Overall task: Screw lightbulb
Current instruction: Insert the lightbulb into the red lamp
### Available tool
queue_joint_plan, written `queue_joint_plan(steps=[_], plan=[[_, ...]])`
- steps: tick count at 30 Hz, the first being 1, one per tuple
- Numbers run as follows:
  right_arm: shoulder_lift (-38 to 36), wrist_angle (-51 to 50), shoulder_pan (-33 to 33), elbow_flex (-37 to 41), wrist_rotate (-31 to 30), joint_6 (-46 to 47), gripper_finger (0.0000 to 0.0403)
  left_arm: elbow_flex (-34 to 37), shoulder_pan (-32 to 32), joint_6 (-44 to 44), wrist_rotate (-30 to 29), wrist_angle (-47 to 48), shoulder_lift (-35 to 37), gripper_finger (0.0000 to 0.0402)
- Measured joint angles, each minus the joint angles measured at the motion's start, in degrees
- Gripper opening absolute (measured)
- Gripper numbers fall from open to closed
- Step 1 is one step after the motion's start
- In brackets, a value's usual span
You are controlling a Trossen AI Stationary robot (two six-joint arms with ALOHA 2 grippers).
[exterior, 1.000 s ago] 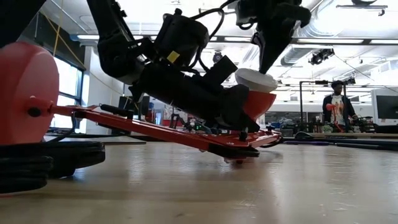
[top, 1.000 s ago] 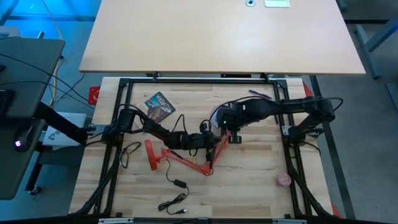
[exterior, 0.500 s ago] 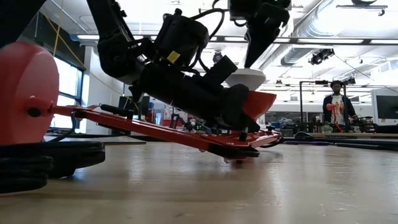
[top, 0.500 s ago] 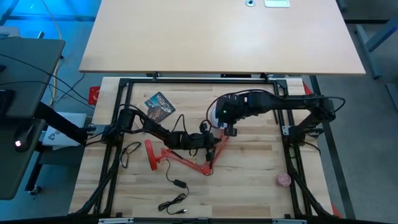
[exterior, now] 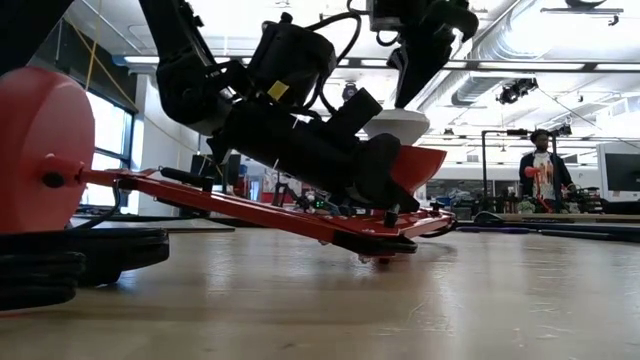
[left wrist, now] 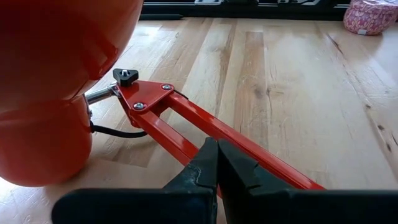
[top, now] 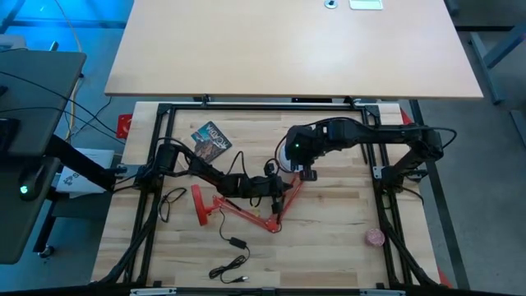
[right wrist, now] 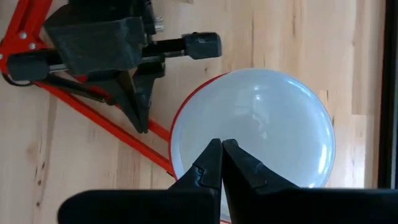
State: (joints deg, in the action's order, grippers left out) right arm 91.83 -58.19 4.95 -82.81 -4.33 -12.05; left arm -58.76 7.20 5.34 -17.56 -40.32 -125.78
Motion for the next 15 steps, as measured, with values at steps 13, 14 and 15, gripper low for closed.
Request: queue_joint_plan(steps=[13, 14, 15], plan=[[0.00, -0.62, 1.13, 0.00, 2.03, 4.62, 0.0000, 0.00, 0.00, 0.00, -0.09, -0.01, 0.00, 0.0000], [0.00, -0.60, 1.40, 0.00, 2.73, 5.74, 0.0000, 0.00, 0.00, 0.00, -0.09, -0.02, 0.00, 0.0000], [0.00, -0.60, 1.73, 0.00, 3.58, 7.04, 0.0000, 0.00, 0.00, 0.00, -0.11, -0.02, 0.00, 0.0000]])
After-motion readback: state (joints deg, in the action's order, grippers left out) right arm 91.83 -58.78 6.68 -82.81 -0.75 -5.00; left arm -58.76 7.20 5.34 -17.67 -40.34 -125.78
